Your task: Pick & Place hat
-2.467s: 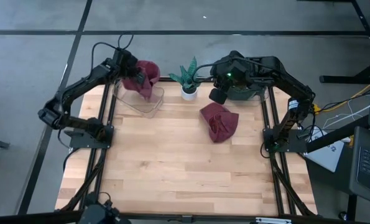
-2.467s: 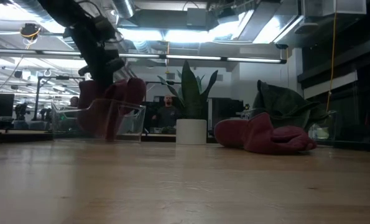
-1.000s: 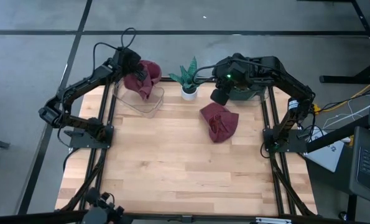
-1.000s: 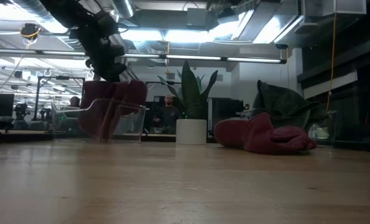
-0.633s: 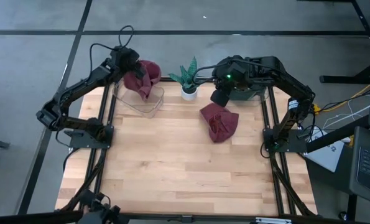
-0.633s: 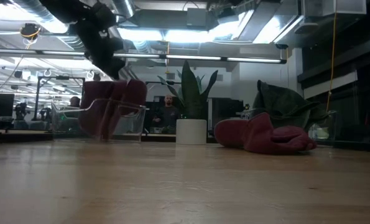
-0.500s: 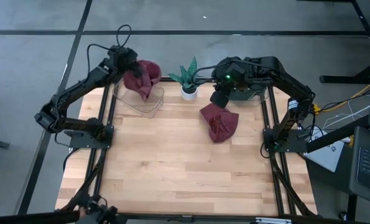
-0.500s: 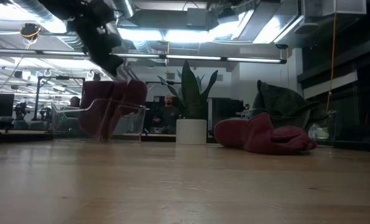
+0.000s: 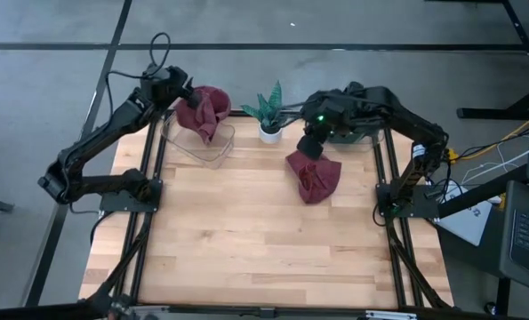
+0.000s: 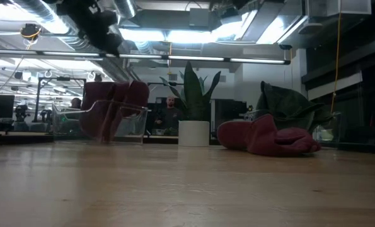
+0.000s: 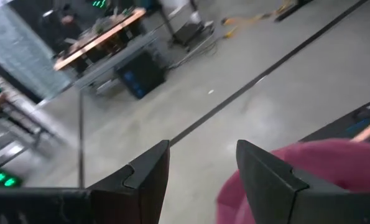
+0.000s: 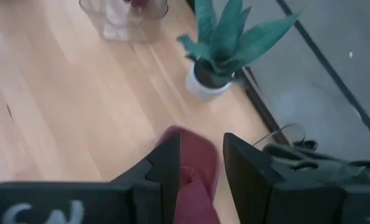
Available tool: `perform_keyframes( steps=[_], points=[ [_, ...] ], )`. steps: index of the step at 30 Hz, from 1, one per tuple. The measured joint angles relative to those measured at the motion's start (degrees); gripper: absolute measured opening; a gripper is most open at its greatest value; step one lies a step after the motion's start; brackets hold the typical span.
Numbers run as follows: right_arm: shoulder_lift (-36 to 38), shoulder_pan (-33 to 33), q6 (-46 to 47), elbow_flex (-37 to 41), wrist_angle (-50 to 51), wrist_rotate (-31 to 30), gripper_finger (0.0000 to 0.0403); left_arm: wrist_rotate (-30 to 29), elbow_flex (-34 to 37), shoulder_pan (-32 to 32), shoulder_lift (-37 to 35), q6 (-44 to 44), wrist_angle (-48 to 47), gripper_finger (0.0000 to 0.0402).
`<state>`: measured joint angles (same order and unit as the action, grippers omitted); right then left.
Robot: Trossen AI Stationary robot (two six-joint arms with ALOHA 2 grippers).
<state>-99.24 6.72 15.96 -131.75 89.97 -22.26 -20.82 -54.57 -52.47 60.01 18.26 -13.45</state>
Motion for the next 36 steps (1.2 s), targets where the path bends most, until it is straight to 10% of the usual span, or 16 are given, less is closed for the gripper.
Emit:
perform_keyframes(
  steps=[15, 25, 36],
  points=[
    [7.58, -4.97, 15.71, 32.20, -2.73, -1.01, 0.0119, 1.46, 0.00, 12.08, -8.60, -6.72, -3.19, 0.0182],
    [24.75, -9.77, 28.96, 68.38, -30.96, 3.98, 0.0119, 1.56, -0.01, 21.15, -9.81, -14.12, -8.49, 0.0182],
    [26.82, -15.19, 62.40, 93.31, -49.94, 1.68, 0.0119, 3.98, 0.00, 29.08, -9.81, -17.73, -9.79, 0.0182]
  ],
)
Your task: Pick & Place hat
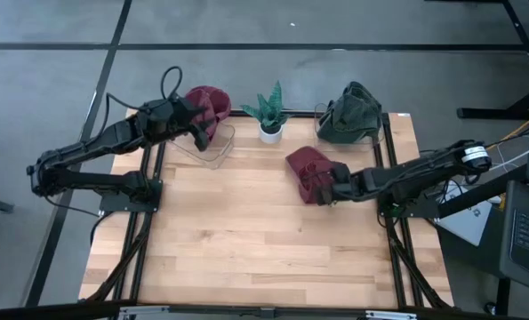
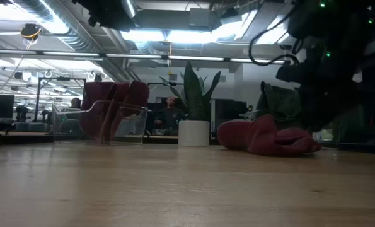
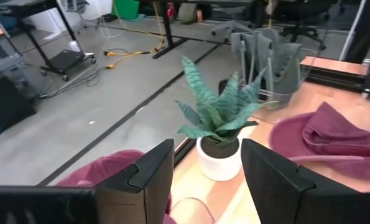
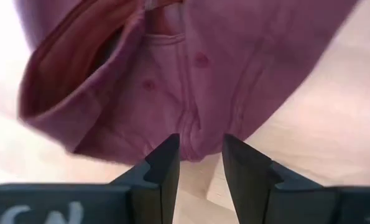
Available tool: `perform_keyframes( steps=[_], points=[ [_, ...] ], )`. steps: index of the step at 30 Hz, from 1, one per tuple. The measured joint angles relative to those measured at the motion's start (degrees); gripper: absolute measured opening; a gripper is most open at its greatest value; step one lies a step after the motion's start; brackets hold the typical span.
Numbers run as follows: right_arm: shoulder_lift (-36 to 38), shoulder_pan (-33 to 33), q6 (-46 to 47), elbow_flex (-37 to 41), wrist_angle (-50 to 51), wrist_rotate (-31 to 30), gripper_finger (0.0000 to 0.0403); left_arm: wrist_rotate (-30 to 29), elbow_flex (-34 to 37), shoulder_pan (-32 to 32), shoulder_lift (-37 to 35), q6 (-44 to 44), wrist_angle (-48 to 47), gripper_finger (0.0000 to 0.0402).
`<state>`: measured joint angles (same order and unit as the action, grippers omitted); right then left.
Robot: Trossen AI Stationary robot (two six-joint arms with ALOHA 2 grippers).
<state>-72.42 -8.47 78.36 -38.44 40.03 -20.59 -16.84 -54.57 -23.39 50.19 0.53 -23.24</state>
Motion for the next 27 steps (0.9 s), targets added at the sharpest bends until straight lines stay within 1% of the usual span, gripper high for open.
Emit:
perform_keyframes(
  steps=[3, 6, 9, 14, 16, 19, 23, 27],
  points=[
    [0.00, -2.06, 8.98, 2.11, -3.08, -2.16, 0.0119, -0.11, 0.00, 0.99, 0.00, -0.41, 0.00, 0.0182],
    [0.00, -4.23, 16.21, 2.89, -3.92, -2.38, 0.0119, -0.05, 0.00, 1.70, 0.00, -0.41, -0.15, 0.0182],
    [0.00, -6.55, 20.59, 2.89, -5.16, -3.22, 0.0119, -0.01, 0.00, 2.19, 0.02, -0.20, -0.52, 0.0182],
    [0.00, -9.61, 28.31, 2.89, -6.29, -8.14, 0.0119, 0.75, 0.00, 2.39, 0.01, 2.13, -0.73, 0.0182],
    [0.00, -10.28, 30.27, 2.89, -6.34, -9.39, 0.0119, 2.12, 0.00, 2.39, -0.16, 2.66, -0.76, 0.0182],
    [-0.18, -10.64, 32.36, 2.89, -5.90, -9.73, 0.0119, 4.38, 0.00, 2.39, -0.54, 3.21, -0.87, 0.0182],
    [-0.46, -10.62, 32.75, 2.89, -5.18, -8.03, 0.0119, 6.43, 0.00, 2.39, -1.07, 3.73, -0.84, 0.0182],
    [-0.57, -10.41, 33.37, 2.87, -1.57, -7.10, 0.0119, 7.79, -0.02, 2.39, -1.74, 4.78, -0.79, 0.0182]
  ],
)
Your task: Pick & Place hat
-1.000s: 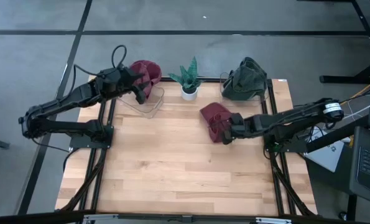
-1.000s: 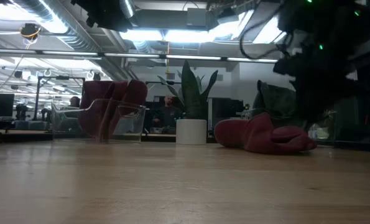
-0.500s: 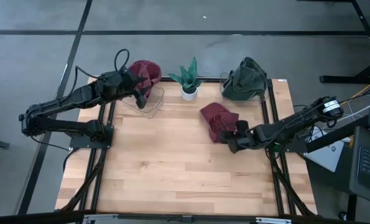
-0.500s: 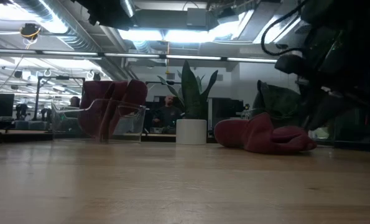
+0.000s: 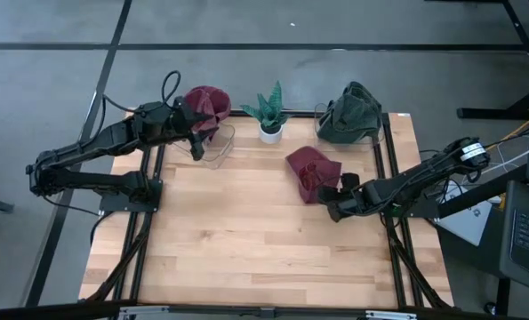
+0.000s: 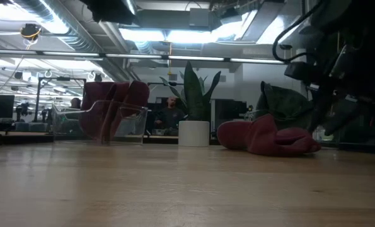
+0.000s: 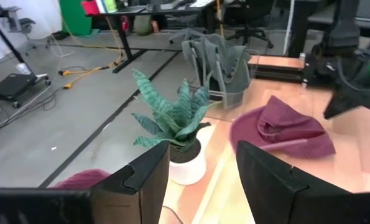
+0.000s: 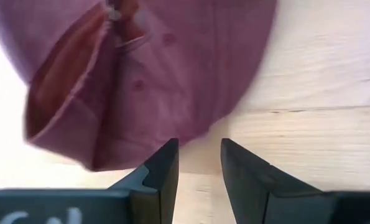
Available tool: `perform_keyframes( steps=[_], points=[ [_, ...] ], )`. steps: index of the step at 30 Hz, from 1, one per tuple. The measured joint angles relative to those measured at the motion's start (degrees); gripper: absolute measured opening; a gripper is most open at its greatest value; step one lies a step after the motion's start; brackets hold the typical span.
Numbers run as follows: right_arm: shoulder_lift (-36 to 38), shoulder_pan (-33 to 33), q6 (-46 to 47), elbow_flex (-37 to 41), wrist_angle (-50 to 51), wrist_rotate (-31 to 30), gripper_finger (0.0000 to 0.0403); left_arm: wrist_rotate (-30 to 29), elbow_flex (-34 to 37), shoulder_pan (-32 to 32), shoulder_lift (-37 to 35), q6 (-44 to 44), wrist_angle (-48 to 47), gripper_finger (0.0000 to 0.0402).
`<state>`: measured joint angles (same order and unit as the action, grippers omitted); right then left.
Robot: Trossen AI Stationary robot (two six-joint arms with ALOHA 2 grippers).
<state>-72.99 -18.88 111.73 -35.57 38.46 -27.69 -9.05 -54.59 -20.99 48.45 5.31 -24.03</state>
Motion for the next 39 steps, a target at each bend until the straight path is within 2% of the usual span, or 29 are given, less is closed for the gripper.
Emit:
perform_keyframes(
  steps=[5, 14, 24, 31, 39],
  points=[
    [-0.01, 0.57, 0.12, 0.24, 0.27, 0.29, 0.0119, 1.42, 0.00, 0.00, -0.42, 0.45, -0.13, 0.0182],
    [0.00, 0.59, -5.45, 0.24, -7.06, -3.35, 0.0119, 1.50, 0.00, 0.00, -0.40, 0.74, -0.19, 0.0182],
    [-2.36, 0.77, -3.97, 0.26, -6.45, -3.13, 0.0119, 1.48, 0.00, 0.00, -0.39, 2.35, -0.18, 0.0182],
    [-5.33, 1.14, -0.34, 0.28, -5.99, 0.08, 0.0120, 1.48, 0.00, 0.00, -0.38, 2.44, -0.18, 0.0182],
    [-6.08, 1.48, 0.80, 0.28, -5.17, 0.33, 0.0120, 1.47, 0.00, 0.00, -0.38, 2.42, -0.18, 0.0182]
  ],
)
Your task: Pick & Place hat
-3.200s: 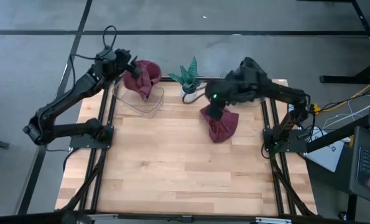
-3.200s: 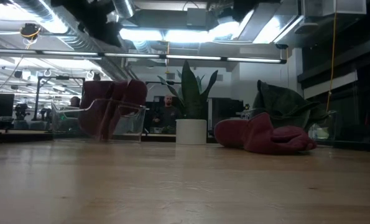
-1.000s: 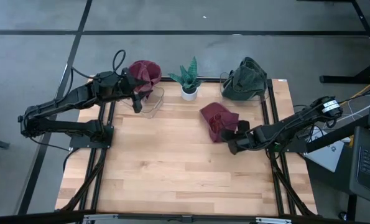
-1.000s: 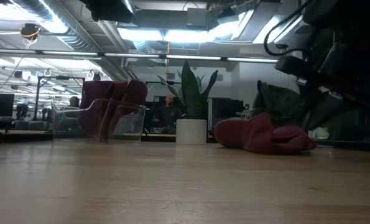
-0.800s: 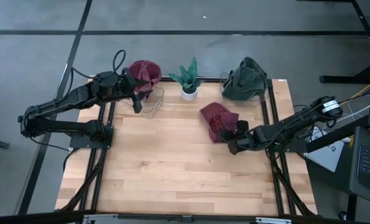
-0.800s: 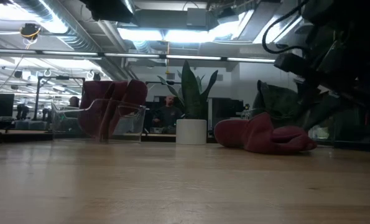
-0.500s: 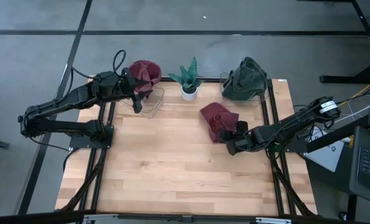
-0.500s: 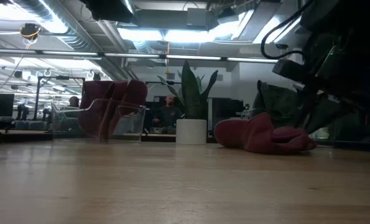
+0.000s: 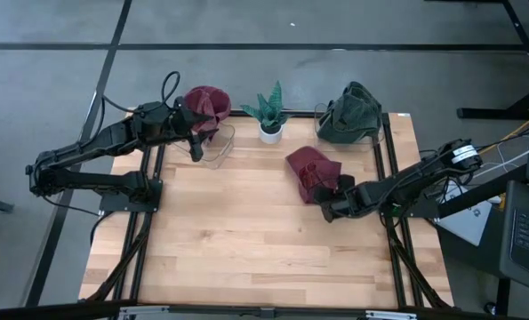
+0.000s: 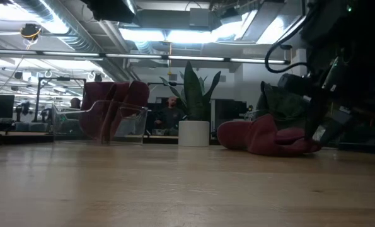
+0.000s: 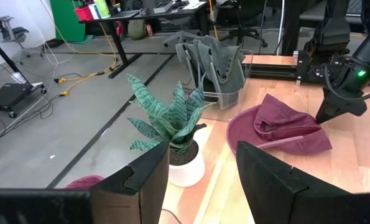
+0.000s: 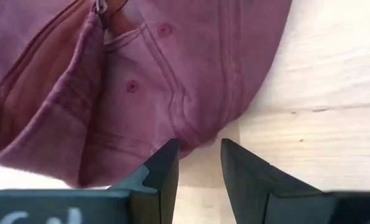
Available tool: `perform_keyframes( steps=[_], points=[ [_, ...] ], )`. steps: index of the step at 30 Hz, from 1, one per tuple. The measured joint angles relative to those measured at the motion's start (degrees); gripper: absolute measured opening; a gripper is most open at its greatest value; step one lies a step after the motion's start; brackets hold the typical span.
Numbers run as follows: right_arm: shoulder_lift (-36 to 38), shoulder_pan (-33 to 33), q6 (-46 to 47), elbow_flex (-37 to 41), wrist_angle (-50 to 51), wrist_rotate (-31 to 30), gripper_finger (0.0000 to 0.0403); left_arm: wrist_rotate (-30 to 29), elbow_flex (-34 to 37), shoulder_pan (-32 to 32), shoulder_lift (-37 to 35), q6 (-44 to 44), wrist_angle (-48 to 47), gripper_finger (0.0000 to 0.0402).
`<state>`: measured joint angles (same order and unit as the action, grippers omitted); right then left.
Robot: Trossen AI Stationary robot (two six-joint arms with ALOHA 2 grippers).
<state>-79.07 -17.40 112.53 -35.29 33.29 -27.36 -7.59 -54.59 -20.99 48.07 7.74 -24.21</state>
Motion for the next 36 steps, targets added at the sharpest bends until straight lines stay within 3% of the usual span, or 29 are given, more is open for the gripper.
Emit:
perform_keyframes(
  steps=[12, 18, 29, 32, 36],
  points=[
    [-0.36, 3.54, -1.30, 0.02, 1.30, -0.01, 0.0120, -0.01, 0.00, 0.00, 0.00, -0.03, 0.00, 0.0182],
    [-4.01, 5.02, -1.88, 0.02, 0.77, 2.81, 0.0120, -0.01, 0.00, 0.00, 0.01, -0.71, 0.00, 0.0182],
    [-8.63, 5.24, -2.34, -0.13, -1.71, 1.47, 0.0117, 0.01, 0.00, 0.00, 0.02, -0.97, 0.00, 0.0182],
    [-8.78, 5.24, -2.14, -0.11, -1.54, 1.37, 0.0090, 0.10, 0.00, 0.00, 0.02, -0.97, 0.00, 0.0182],
    [-8.90, 5.26, -3.06, -0.07, -2.25, 0.50, 0.0024, 0.17, 0.00, 0.00, 0.02, -0.97, 0.00, 0.0182]
  ],
)
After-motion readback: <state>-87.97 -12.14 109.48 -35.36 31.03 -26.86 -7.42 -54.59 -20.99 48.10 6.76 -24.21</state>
